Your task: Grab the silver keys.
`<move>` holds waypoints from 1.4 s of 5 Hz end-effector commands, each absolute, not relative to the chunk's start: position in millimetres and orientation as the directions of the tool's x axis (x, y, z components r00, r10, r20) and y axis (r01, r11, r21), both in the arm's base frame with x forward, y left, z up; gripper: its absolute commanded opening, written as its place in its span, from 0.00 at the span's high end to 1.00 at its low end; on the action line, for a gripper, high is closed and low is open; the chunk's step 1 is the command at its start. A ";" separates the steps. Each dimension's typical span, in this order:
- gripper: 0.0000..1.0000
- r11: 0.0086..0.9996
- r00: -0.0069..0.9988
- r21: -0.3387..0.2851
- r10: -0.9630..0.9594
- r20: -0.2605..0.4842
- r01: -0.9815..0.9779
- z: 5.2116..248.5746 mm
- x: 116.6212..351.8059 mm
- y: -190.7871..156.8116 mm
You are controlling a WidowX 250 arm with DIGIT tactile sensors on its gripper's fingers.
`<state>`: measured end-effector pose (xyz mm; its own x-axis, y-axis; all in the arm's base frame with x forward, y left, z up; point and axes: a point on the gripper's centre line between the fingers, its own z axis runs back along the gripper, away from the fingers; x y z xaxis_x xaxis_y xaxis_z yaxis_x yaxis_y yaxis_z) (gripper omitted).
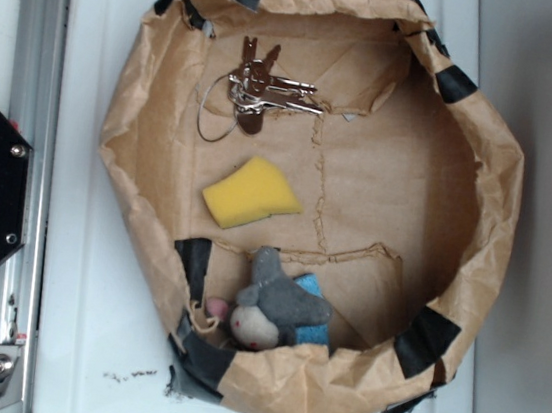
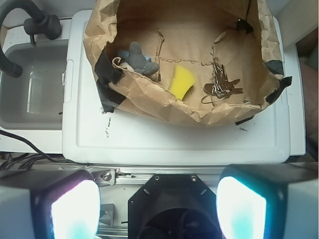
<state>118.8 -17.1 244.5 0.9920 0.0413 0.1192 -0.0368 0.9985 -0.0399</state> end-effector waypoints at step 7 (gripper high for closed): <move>0.00 0.778 0.745 -0.027 0.610 0.268 -0.627 152.1 250.0 15.5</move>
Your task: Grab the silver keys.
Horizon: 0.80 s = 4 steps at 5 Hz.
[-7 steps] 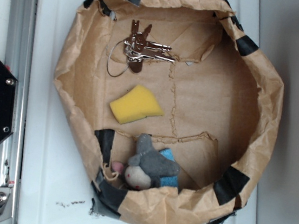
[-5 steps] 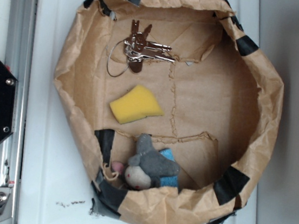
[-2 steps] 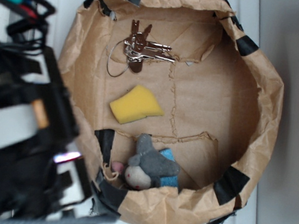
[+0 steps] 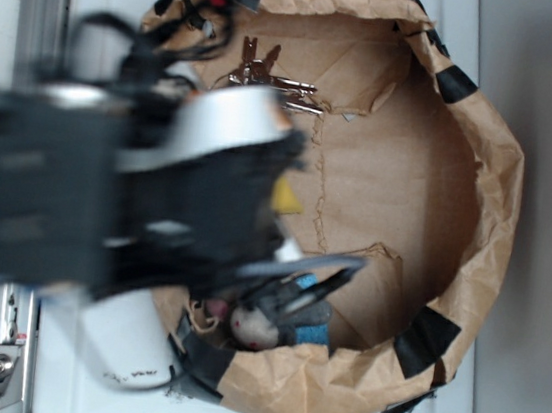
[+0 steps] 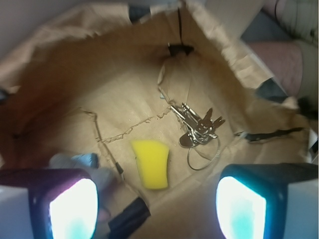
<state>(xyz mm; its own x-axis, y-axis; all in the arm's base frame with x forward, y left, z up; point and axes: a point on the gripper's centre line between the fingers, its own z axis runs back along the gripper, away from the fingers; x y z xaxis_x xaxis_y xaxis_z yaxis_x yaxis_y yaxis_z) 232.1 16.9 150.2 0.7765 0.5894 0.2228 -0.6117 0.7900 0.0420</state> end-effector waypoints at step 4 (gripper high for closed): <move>0.00 0.750 0.725 0.023 0.629 0.281 -0.661 124.1 261.3 28.4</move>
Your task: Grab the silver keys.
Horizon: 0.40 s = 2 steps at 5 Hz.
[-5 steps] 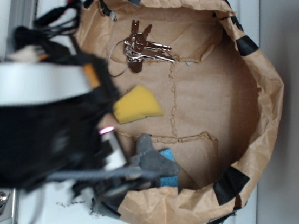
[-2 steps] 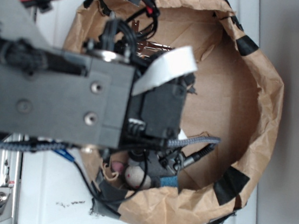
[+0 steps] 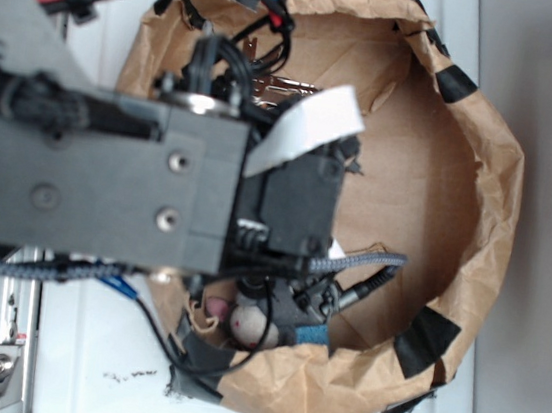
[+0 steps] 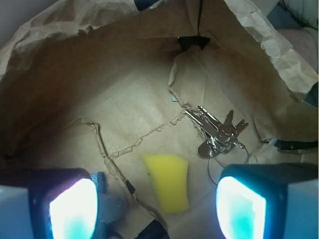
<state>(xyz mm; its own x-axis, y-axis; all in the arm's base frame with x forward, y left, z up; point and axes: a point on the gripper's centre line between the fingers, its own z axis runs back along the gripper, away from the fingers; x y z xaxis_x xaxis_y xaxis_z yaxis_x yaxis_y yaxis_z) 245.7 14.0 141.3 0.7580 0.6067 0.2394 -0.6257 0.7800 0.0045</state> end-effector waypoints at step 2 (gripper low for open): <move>0.00 0.728 0.704 0.023 0.653 0.277 -0.685 89.3 224.1 54.2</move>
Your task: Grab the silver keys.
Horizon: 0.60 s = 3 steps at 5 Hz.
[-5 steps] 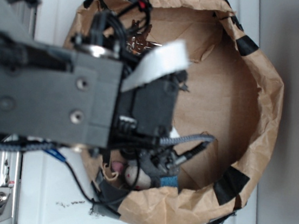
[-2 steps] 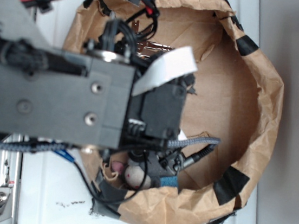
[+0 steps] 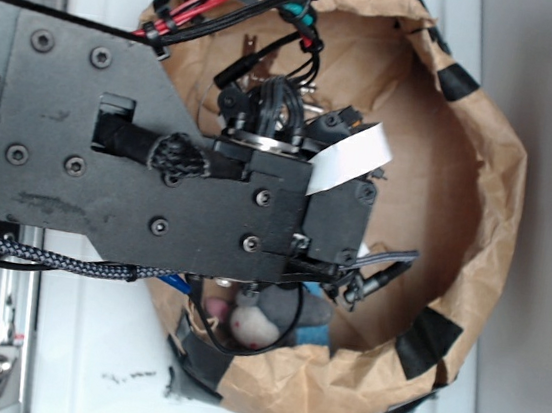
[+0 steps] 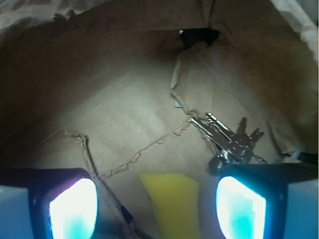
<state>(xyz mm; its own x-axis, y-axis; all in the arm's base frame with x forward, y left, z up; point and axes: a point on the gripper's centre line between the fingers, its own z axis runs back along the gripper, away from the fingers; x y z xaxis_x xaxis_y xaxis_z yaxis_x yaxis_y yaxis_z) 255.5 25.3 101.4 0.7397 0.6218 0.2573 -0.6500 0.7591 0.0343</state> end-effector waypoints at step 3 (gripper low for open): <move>0.00 0.743 0.727 0.039 0.641 0.248 -0.669 85.2 204.9 72.8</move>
